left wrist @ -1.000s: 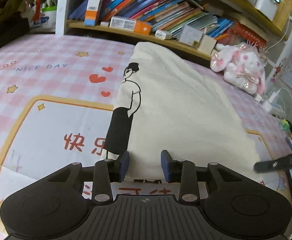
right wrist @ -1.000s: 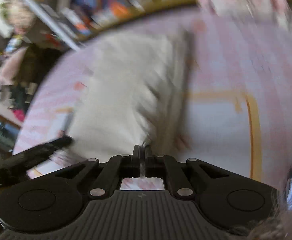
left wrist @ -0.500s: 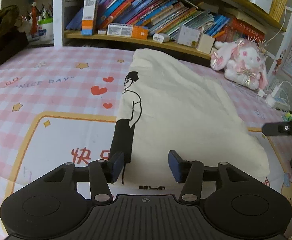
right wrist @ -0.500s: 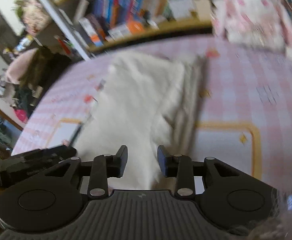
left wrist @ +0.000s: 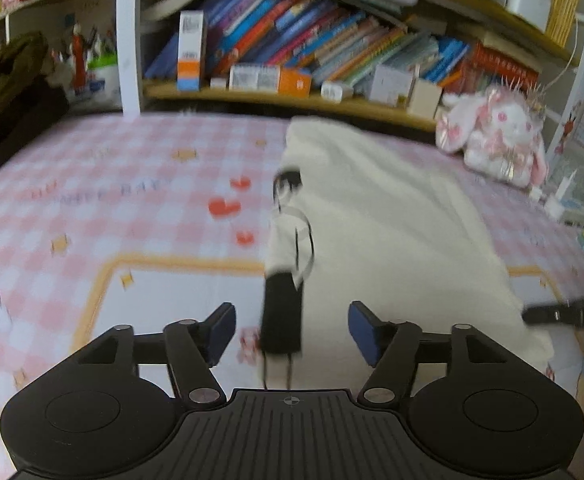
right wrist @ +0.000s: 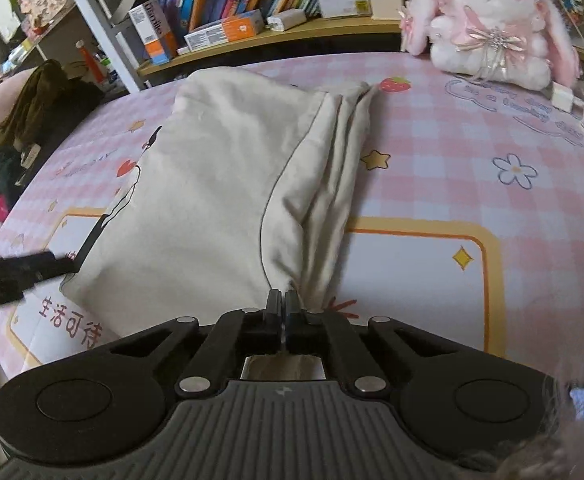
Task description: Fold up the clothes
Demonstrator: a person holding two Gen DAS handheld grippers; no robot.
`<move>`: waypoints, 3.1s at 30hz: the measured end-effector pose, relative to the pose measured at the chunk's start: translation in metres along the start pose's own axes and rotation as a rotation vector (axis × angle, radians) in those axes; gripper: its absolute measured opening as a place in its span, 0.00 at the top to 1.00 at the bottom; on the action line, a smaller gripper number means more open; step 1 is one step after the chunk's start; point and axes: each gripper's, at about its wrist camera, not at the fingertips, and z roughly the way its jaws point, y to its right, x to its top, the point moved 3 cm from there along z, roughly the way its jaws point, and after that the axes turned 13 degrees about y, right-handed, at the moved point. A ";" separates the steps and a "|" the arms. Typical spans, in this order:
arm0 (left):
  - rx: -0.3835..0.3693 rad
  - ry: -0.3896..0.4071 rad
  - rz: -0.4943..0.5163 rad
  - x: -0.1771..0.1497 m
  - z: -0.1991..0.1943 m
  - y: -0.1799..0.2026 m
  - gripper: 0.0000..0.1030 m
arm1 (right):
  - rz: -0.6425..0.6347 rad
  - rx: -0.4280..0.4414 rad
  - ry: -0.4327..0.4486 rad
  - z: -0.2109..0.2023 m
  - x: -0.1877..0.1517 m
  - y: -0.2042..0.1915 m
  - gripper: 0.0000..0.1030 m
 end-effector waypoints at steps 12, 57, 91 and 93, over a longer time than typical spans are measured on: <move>-0.116 0.018 -0.049 0.046 0.078 -0.040 0.33 | 0.083 -0.142 -0.003 -0.011 -0.005 -0.011 0.73; -0.499 0.171 0.019 0.098 0.172 -0.029 0.95 | 0.229 -0.497 -0.033 -0.005 -0.024 -0.031 0.53; -0.366 0.165 -0.136 0.093 0.176 -0.072 1.00 | 0.245 -0.525 -0.023 -0.006 -0.026 -0.033 0.53; -0.318 0.123 -0.147 0.097 0.188 -0.079 1.00 | 0.246 -0.526 -0.020 -0.006 -0.026 -0.033 0.53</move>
